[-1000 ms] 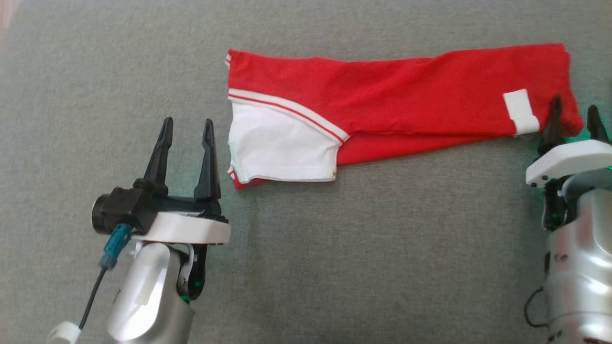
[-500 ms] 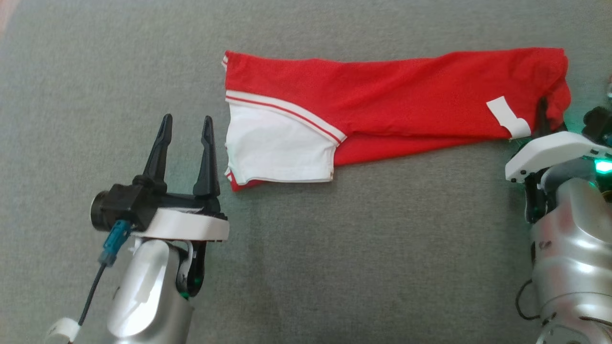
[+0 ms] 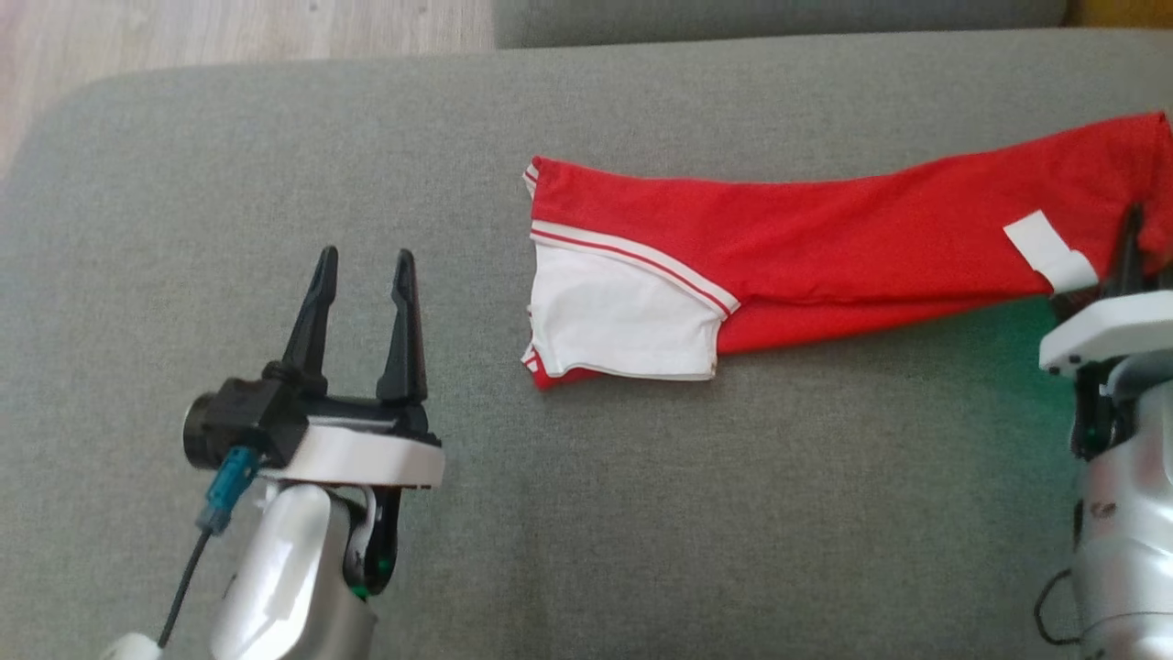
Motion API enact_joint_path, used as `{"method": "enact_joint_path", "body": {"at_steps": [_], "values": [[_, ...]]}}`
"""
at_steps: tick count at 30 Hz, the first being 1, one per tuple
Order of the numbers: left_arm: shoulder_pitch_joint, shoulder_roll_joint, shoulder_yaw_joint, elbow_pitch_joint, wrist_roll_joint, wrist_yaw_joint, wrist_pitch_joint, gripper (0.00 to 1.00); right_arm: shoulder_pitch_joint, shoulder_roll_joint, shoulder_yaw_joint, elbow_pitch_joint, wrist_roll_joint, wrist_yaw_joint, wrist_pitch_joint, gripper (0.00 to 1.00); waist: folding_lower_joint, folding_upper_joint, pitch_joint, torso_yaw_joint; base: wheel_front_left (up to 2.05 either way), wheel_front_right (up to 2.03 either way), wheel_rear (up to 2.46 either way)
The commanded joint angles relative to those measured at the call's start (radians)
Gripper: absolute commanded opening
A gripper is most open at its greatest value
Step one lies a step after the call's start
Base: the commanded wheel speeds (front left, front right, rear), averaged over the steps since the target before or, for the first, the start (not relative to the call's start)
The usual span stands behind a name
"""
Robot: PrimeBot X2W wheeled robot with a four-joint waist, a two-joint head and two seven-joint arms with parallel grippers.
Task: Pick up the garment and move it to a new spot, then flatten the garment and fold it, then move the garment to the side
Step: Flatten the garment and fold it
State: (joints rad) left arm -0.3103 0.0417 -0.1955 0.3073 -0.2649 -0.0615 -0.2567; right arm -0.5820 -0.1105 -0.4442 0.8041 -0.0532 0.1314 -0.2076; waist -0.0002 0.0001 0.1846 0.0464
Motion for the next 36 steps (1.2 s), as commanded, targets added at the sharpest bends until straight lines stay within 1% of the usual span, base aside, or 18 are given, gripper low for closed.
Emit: {"method": "enact_joint_path", "body": {"at_steps": [1,7,12,16,18,22,27,32,36], "values": [[-0.006,0.009,0.021,-0.035,-0.005,0.006,-0.005,1.0,-0.013,-0.001,0.046,-0.06,0.022,-0.001,-0.004,0.0,0.0002,-0.0001,-0.019,0.0,0.0,0.0,0.0],[0.01,0.009,0.026,-0.039,-0.002,0.009,-0.005,1.0,0.011,0.038,0.162,-0.139,0.101,-0.001,0.004,0.0,0.0002,-0.0001,-0.057,0.02,0.0,0.0,0.0],[0.017,0.009,0.028,-0.039,-0.002,0.008,-0.005,1.0,0.027,0.058,0.296,-0.185,0.165,-0.001,0.034,0.0,0.0002,-0.0001,-0.082,0.049,0.0,0.0,0.0],[0.017,0.009,0.019,-0.037,-0.003,0.005,-0.005,1.0,0.033,0.06,0.477,-0.194,0.307,-0.001,0.054,0.0,0.0002,-0.0001,-0.092,0.082,0.0,0.0,0.0],[0.015,0.009,0.015,-0.035,-0.002,0.004,-0.005,1.0,0.03,0.06,0.552,-0.191,0.355,-0.001,0.054,0.0,0.0002,-0.0001,-0.093,0.099,0.0,0.0,0.0],[0.01,0.009,0.004,-0.032,-0.001,0.003,-0.005,1.0,0.008,0.06,0.68,-0.157,0.434,-0.001,0.045,0.0,0.0002,-0.0001,-0.087,0.137,0.0,0.0,0.0],[-0.005,0.009,-0.021,-0.029,-0.007,0.004,-0.005,1.0,-0.033,0.06,0.801,-0.08,0.509,-0.001,0.027,0.0,0.0002,-0.0001,-0.066,0.192,0.0,0.0,0.0],[-0.017,0.009,-0.043,-0.028,-0.019,0.01,-0.005,1.0,-0.071,0.06,0.883,0.004,0.557,-0.001,-0.003,0.0,0.0002,-0.0001,-0.042,0.237,0.0,0.0,0.0],[-0.024,0.009,-0.059,-0.032,-0.031,0.018,-0.005,1.0,-0.098,0.06,0.918,0.069,0.581,-0.001,-0.023,0.0,0.0002,-0.0001,-0.022,0.262,0.0,0.0,0.0]]}}
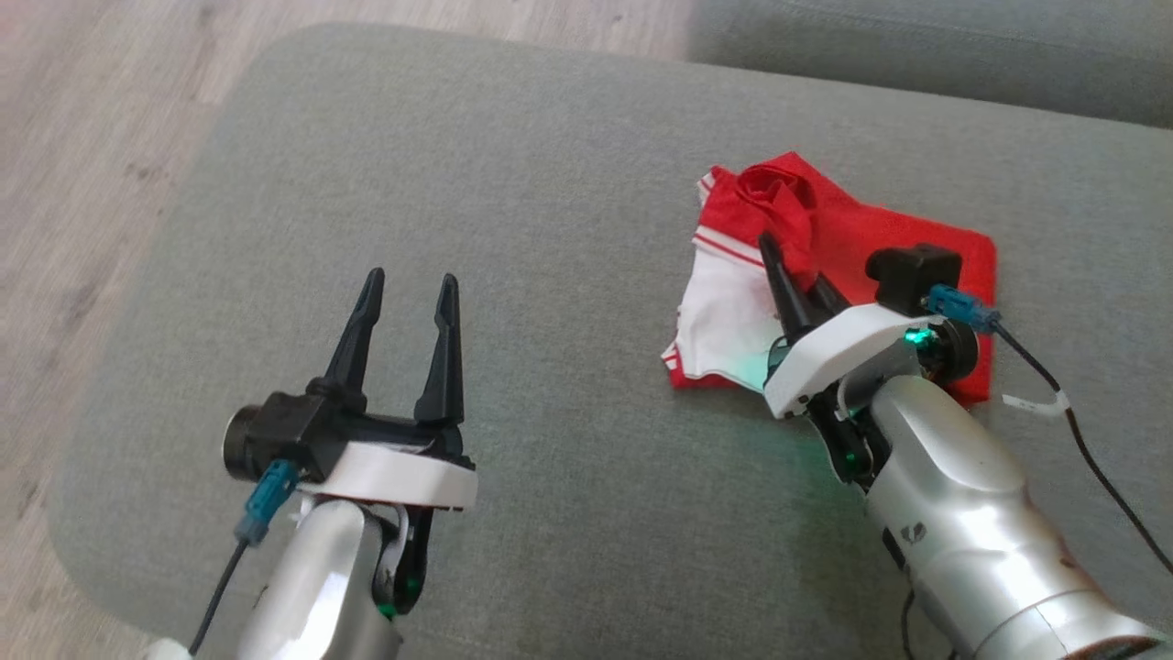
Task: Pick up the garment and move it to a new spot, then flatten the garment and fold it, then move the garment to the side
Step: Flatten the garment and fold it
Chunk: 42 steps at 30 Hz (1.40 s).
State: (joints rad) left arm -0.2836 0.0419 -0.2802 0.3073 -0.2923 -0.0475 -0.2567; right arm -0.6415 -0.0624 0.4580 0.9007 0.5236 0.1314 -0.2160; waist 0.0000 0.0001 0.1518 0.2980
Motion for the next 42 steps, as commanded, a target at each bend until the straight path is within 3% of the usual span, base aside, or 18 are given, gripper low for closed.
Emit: {"method": "enact_joint_path", "body": {"at_steps": [1,5,6,7,8,12,17,21,26,33,37,42], "values": [[-0.054,0.008,0.024,-0.033,-0.007,0.006,-0.005,1.0,-0.047,0.012,0.018,-0.014,0.01,-0.001,-0.02,0.0,0.0,-0.0001,0.016,0.015,0.0,0.0,0.0],[-0.064,0.008,0.017,-0.047,-0.018,0.011,-0.005,1.0,-0.072,0.012,0.039,0.043,0.022,-0.001,-0.033,0.0,0.0,-0.0001,0.033,0.029,0.0,0.0,0.0],[-0.064,0.008,0.016,-0.049,-0.02,0.012,-0.005,1.0,-0.077,0.012,0.045,0.054,0.023,-0.001,-0.035,0.18,0.0,-0.0001,0.036,0.031,0.0,0.0,0.0],[-0.065,0.008,0.015,-0.049,-0.022,0.013,-0.005,1.0,-0.078,0.012,0.055,0.058,0.033,-0.001,-0.037,0.95,0.0,-0.0001,0.038,0.032,0.0,0.0,0.0],[-0.066,0.008,0.012,-0.049,-0.024,0.014,-0.005,1.0,-0.071,0.012,0.074,0.047,0.062,-0.001,-0.037,1.0,0.0,-0.0001,0.039,0.034,0.0,0.0,0.0],[-0.068,0.008,0.01,-0.043,-0.028,0.019,-0.005,1.0,-0.043,0.012,0.229,-0.043,0.174,-0.001,-0.029,1.0,0.0,-0.0001,0.037,0.028,0.0,0.0,0.0],[-0.068,0.008,0.017,-0.038,-0.029,0.023,-0.005,1.0,-0.06,0.012,0.278,-0.049,0.211,-0.001,-0.038,1.0,0.0,-0.0001,0.023,0.006,0.0,0.0,0.0],[-0.059,0.008,0.033,-0.04,-0.023,0.024,-0.005,1.0,-0.09,0.012,0.246,-0.02,0.188,-0.001,-0.044,1.0,0.0,-0.0001,0.004,-0.029,0.0,0.0,0.0],[-0.042,0.008,0.058,-0.054,-0.015,0.024,-0.005,1.0,-0.092,0.012,0.056,-0.067,0.011,-0.001,-0.045,1.0,0.0,-0.0001,-0.014,-0.088,0.0,0.0,0.0],[-0.015,0.008,0.088,-0.062,-0.005,0.023,-0.005,1.0,0.094,0.01,-0.28,-0.302,-0.281,-0.001,-0.046,1.0,0.0,-0.0001,-0.042,-0.16,0.0,0.0,0.0],[0.005,0.008,0.108,-0.071,0.004,0.023,-0.005,1.0,0.222,0.011,-0.39,-0.438,-0.374,-0.001,-0.046,1.0,0.0,-0.0001,-0.049,-0.197,0.0,0.0,0.0],[0.037,0.008,0.126,-0.074,0.005,0.024,-0.005,1.0,0.348,0.012,-0.431,-0.538,-0.387,-0.001,-0.046,1.0,0.0,-0.0001,-0.058,-0.229,0.0,0.0,0.0]]}}
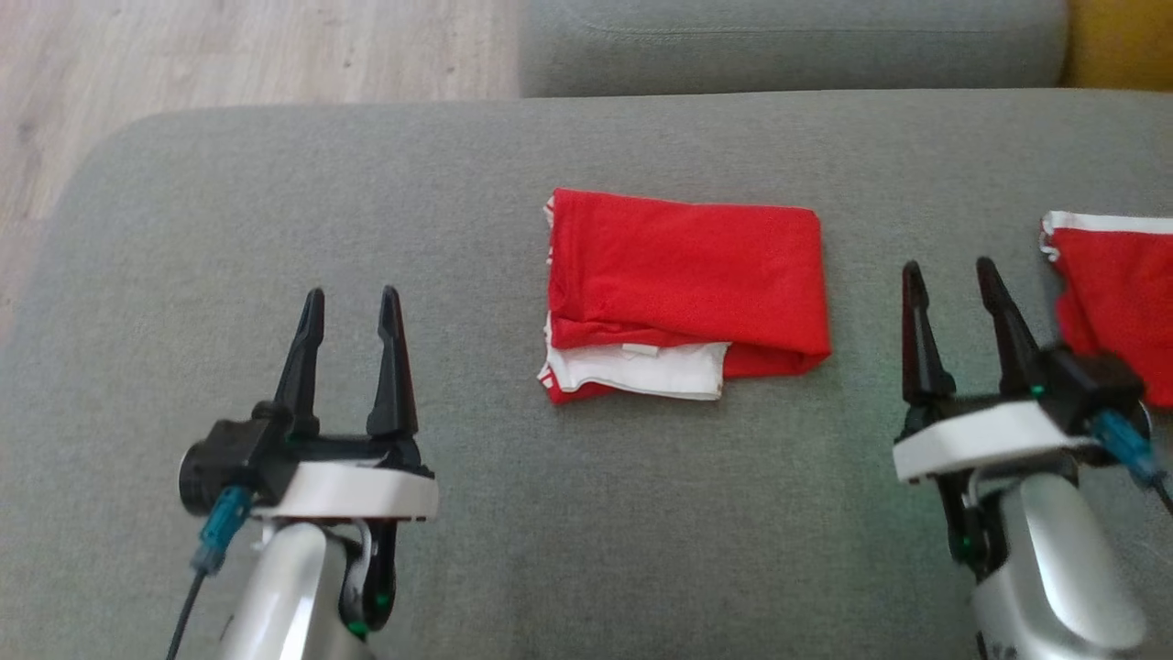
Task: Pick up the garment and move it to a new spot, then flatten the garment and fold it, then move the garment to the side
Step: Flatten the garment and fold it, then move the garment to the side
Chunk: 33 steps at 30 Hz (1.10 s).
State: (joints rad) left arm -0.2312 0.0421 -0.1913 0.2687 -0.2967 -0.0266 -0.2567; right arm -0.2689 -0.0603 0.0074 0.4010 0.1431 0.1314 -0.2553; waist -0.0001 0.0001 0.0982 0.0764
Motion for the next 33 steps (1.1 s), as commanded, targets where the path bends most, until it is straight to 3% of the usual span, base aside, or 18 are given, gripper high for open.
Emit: {"method": "enact_joint_path", "body": {"at_steps": [1,18,33], "values": [[-0.009,0.008,0.04,-0.036,0.01,0.003,-0.005,1.0,-0.005,0.01,0.012,-0.055,-0.002,-0.001,-0.006,1.0,0.0001,-0.0001,-0.007,-0.012,0.0,0.0,0.0],[0.028,0.008,0.044,-0.059,0.023,0.012,-0.005,1.0,0.071,0.01,-0.01,-0.106,0.022,-0.001,-0.006,1.0,0.0001,-0.0001,-0.005,-0.028,0.0,0.0,0.0],[-0.051,0.008,-0.009,-0.058,0.02,0.005,-0.005,1.0,-0.137,0.01,-0.036,0.141,-0.001,-0.001,0.074,1.0,0.0001,-0.0001,0.121,0.065,0.0,0.0,0.0]]}}
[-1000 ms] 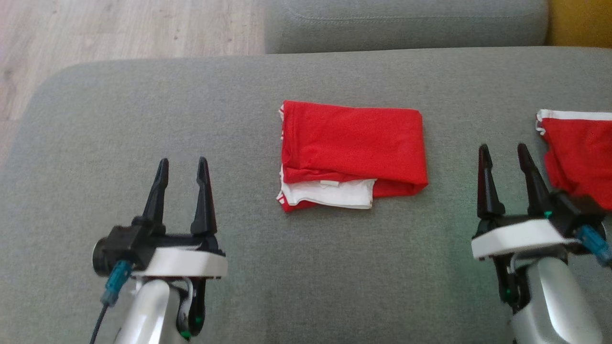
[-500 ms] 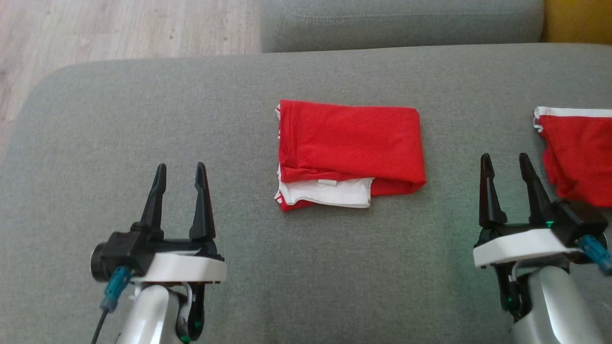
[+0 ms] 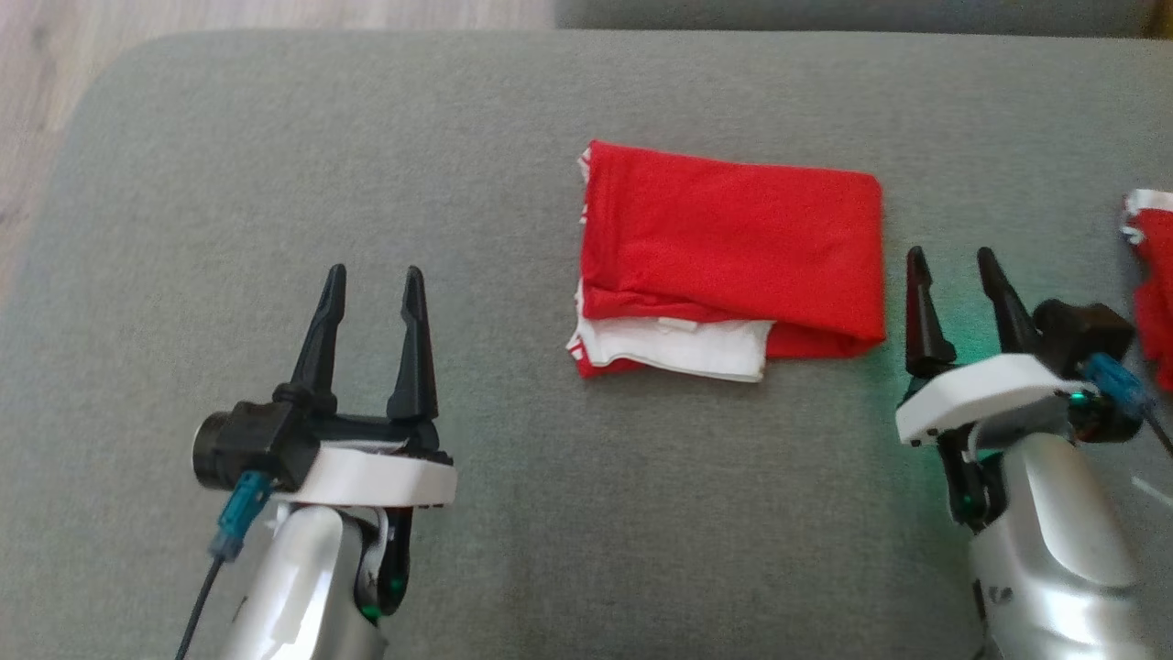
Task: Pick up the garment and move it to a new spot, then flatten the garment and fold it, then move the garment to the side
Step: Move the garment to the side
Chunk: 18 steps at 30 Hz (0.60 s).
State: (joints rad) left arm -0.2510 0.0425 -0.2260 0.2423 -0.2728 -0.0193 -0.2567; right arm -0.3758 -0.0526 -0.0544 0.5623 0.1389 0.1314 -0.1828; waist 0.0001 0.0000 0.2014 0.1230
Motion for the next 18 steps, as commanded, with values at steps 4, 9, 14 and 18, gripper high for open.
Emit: {"method": "enact_joint_path", "body": {"at_steps": [4,9,14,18], "values": [[-0.041,0.008,0.013,-0.025,-0.003,-0.002,-0.005,1.0,-0.088,0.002,0.047,0.079,0.053,-0.001,0.032,1.0,-0.0001,0.0,0.03,0.044,0.0,0.0,0.0],[-0.045,0.008,0.004,-0.022,-0.004,-0.001,-0.005,1.0,-0.148,0.002,0.077,0.212,0.076,-0.001,0.071,1.0,-0.0001,0.0,0.036,0.066,0.0,0.0,0.0],[-0.05,0.008,-0.001,-0.023,-0.005,0.003,-0.005,1.0,-0.187,0.002,0.118,0.315,0.072,-0.001,0.083,1.0,-0.0001,0.0,0.038,0.076,0.0,0.0,0.0],[-0.048,0.008,-0.002,-0.024,-0.001,0.007,-0.005,1.0,-0.212,0.002,0.132,0.367,0.041,-0.001,0.055,0.0,-0.0001,0.0,0.035,0.07,0.0,0.0,0.0]]}}
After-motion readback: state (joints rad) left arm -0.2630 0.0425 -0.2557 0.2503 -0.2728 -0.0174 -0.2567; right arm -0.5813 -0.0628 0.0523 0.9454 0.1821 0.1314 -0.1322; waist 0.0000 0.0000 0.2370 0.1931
